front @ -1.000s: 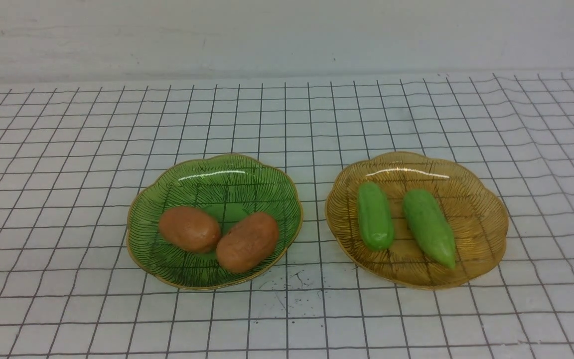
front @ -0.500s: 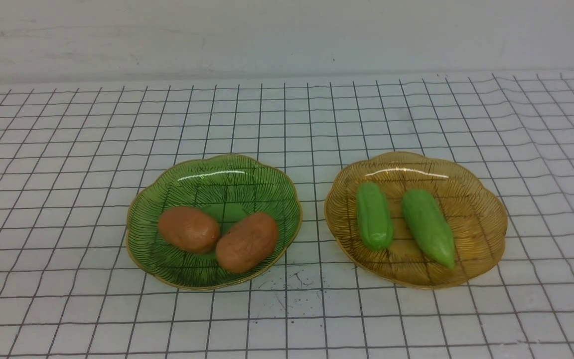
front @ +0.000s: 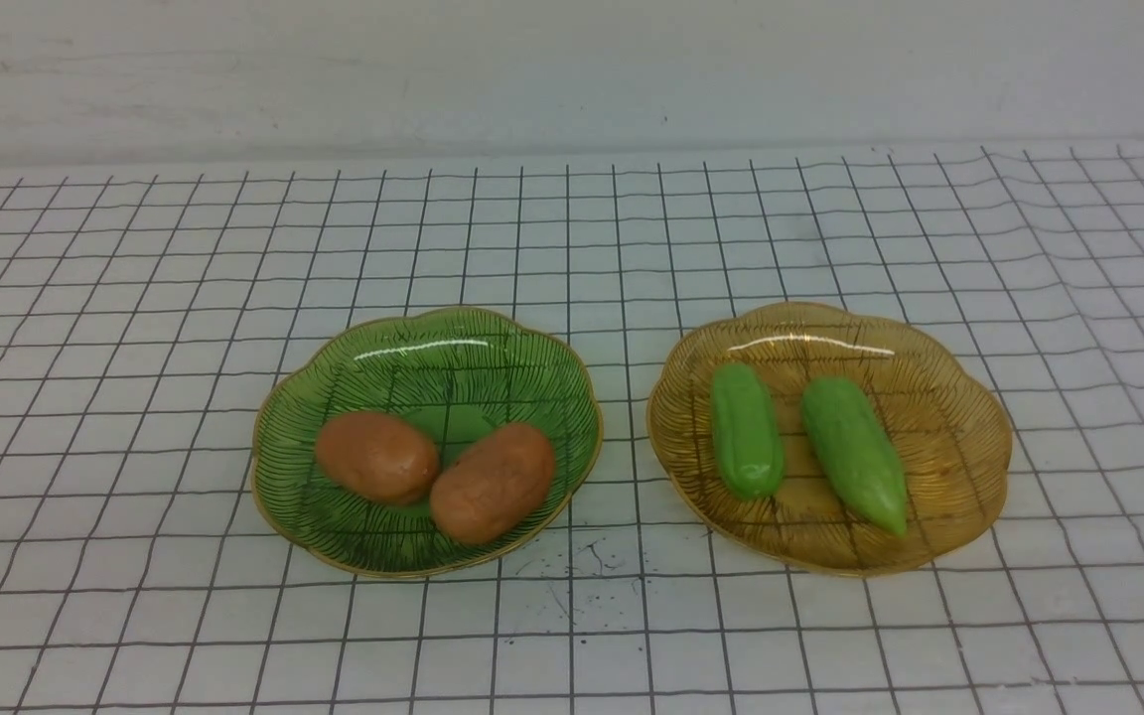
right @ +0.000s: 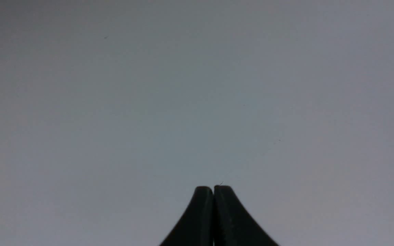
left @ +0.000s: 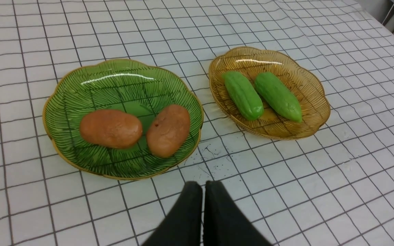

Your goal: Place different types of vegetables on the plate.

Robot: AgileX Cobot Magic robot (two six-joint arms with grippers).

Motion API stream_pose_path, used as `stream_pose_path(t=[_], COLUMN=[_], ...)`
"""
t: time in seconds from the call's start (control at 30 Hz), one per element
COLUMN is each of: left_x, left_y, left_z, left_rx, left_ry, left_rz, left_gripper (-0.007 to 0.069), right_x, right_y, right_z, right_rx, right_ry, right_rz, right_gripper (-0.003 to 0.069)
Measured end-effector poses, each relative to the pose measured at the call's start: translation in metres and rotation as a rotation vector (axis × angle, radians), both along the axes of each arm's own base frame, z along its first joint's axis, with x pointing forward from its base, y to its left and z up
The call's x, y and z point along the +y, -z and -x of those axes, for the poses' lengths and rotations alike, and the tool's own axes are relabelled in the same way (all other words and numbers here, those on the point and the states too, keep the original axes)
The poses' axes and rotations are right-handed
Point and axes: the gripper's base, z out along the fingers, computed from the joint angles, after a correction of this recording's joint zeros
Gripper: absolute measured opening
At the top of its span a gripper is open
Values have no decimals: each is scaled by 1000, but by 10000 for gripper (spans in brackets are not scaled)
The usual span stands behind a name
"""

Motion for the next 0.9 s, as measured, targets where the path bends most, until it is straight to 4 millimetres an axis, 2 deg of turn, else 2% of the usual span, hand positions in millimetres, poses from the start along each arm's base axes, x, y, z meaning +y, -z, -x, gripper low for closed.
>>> stream_pose_path(t=[0.17,0.33,0.4,0.57,0.8,0.83,0.9], left_x=[1,2,1,6,18,20,22], left_y=[0,4,15,65,152,174,193], left_z=[-1,-8,-11,-12,-7,-6,-5], left_rx=[-15,-147,-239,-331,-379,-367,-350], left_ry=[-2,5,3,-82,-282,-316,-337], left_rz=[-24,-106,-129,-131,-101,-108,-117], left_gripper=[-8,-8,-8,-8,-8,-8,-8], right_x=[0,0,0,0,0,0,0], right_y=[0,0,0,0,0,0,0], right_z=[0,0,0,0,0,0,0], right_rx=[1,1,1,1,1,1,1], right_ry=[0,0,0,0,0,0,0], right_rz=[0,0,0,0,0,0,0], right_gripper=[-14,-14,-14,-14,-14,-14,-14])
